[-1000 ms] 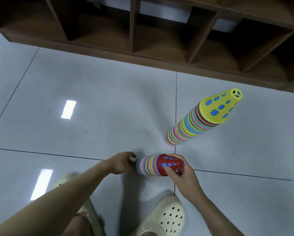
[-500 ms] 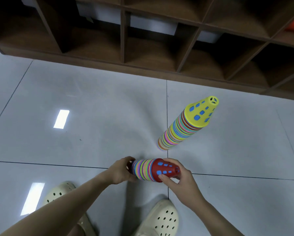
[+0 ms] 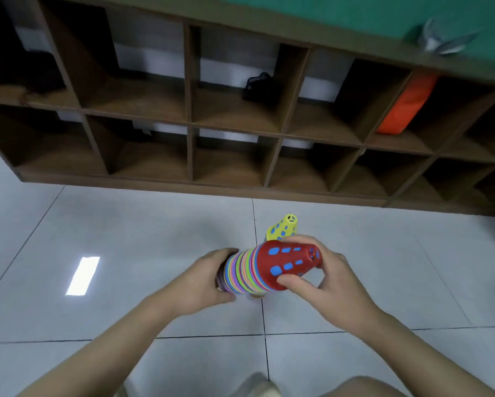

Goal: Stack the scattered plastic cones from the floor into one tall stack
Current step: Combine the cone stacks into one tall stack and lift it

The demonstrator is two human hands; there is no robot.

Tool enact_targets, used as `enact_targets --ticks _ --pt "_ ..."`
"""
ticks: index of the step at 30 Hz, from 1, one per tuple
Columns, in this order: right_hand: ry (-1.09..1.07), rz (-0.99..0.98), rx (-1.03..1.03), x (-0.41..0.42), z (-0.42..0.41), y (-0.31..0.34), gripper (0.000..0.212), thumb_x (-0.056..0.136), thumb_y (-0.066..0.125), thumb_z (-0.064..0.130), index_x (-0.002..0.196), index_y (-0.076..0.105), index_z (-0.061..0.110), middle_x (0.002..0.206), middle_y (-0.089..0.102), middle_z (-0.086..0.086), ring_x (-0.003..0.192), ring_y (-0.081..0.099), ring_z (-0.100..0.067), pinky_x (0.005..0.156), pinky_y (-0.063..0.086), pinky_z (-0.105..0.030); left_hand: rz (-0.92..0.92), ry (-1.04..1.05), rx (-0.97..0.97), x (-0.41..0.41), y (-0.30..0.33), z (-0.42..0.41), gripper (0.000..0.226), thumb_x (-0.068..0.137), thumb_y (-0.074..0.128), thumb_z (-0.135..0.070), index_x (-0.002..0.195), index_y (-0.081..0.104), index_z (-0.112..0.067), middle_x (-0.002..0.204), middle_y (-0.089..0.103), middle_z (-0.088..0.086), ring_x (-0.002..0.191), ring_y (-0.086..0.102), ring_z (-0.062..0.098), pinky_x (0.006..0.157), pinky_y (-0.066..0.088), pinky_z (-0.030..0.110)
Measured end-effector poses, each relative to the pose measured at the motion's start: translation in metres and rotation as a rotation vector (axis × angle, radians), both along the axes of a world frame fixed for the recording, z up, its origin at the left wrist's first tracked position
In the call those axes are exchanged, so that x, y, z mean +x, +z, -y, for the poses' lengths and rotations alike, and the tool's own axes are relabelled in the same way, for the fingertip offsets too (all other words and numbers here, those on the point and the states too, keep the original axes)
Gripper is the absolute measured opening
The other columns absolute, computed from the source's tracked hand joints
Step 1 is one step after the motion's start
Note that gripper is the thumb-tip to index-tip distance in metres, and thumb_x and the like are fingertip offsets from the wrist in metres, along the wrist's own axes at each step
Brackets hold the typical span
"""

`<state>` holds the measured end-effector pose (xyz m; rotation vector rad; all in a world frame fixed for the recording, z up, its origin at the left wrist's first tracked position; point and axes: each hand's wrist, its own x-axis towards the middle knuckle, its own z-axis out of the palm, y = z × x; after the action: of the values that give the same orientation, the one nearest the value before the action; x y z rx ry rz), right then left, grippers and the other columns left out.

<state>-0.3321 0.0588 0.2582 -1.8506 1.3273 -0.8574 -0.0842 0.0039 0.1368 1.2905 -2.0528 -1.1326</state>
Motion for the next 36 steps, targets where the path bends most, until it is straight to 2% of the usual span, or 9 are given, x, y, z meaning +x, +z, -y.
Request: enact_targets --ticks 4,8,10,12,16,19,26,31,36 --pt "-0.123 0.098 -0.148 0.009 0.015 0.057 0.038 0.079 0.074 0.049 0.112 0.061 0.036 0.104 0.072 0.02 0.097 0.07 -0.007 0.081 0.055 -0.022 -0.104 0.053 -0.071 -0.015 0.057 0.015 0.073 0.065 0.09 -0.031 0.129 0.057 -0.024 0.114 0.067 -0.017 0.099 0.064 -0.005 0.083 0.052 0.017" --pt "-0.238 0.144 -0.178 0.015 0.042 0.098 0.042 0.082 0.074 0.047 0.118 0.061 0.03 0.105 0.072 0.015 0.095 0.069 0.0 0.08 0.055 -0.02 -0.125 0.115 -0.093 -0.04 0.093 0.035 0.063 0.063 0.093 -0.039 0.115 0.06 -0.025 0.106 0.072 -0.013 0.096 0.069 0.003 0.084 0.058 0.033" --pt "-0.299 0.124 -0.168 0.015 0.054 0.111 0.042 0.083 0.074 0.047 0.118 0.06 0.029 0.106 0.07 0.016 0.094 0.068 0.001 0.077 0.054 -0.018 -0.132 0.145 -0.105 -0.054 0.101 0.044 0.061 0.06 0.093 -0.042 0.108 0.061 -0.024 0.102 0.073 -0.011 0.092 0.07 0.005 0.083 0.059 0.037" --pt "-0.362 0.14 -0.145 0.013 0.064 0.116 0.038 0.083 0.074 0.049 0.113 0.058 0.03 0.104 0.069 0.016 0.094 0.068 -0.003 0.077 0.056 -0.023 -0.145 0.168 -0.1 -0.068 0.103 0.049 0.06 0.058 0.093 -0.045 0.106 0.062 -0.024 0.1 0.074 -0.01 0.09 0.07 0.005 0.082 0.06 0.036" --pt "-0.459 0.124 -0.136 0.009 0.075 0.11 0.044 0.085 0.071 0.052 0.117 0.055 0.025 0.108 0.067 0.011 0.095 0.068 -0.008 0.076 0.059 -0.027 -0.138 0.169 -0.103 -0.089 0.099 0.054 0.06 0.064 0.091 -0.044 0.111 0.062 -0.022 0.104 0.074 -0.009 0.09 0.069 0.003 0.081 0.06 0.028" --pt "-0.476 0.091 -0.126 0.006 0.08 0.098 0.048 0.086 0.07 0.053 0.121 0.053 0.026 0.111 0.065 0.01 0.095 0.067 -0.009 0.078 0.06 -0.029 -0.149 0.129 -0.088 -0.098 0.091 0.057 0.058 0.068 0.09 -0.042 0.115 0.059 -0.027 0.109 0.072 -0.009 0.094 0.069 0.004 0.084 0.059 0.028" --pt "-0.427 -0.044 -0.069 0.003 0.095 0.061 0.056 0.081 0.071 0.06 0.123 0.049 0.031 0.117 0.063 0.01 0.104 0.064 -0.015 0.083 0.061 -0.038 -0.014 0.109 -0.026 -0.1 0.05 0.063 0.083 0.056 0.073 -0.073 0.122 0.055 -0.025 0.111 0.071 -0.009 0.098 0.068 0.009 0.087 0.059 0.038" --pt "-0.366 -0.055 -0.037 0.003 0.099 0.042 0.058 0.079 0.073 0.06 0.124 0.05 0.032 0.116 0.063 0.012 0.103 0.064 -0.012 0.083 0.061 -0.038 0.088 0.121 -0.019 -0.099 0.033 0.067 0.077 0.063 0.074 -0.069 0.122 0.051 -0.025 0.111 0.069 -0.006 0.098 0.068 0.013 0.085 0.059 0.039" --pt "-0.347 -0.065 -0.016 0.003 0.101 0.029 0.06 0.081 0.073 0.056 0.129 0.049 0.029 0.119 0.063 0.011 0.102 0.065 -0.011 0.085 0.061 -0.038 0.177 0.123 -0.044 -0.099 0.019 0.072 0.078 0.064 0.068 -0.074 0.122 0.049 -0.025 0.107 0.068 -0.006 0.093 0.068 0.015 0.08 0.06 0.04"
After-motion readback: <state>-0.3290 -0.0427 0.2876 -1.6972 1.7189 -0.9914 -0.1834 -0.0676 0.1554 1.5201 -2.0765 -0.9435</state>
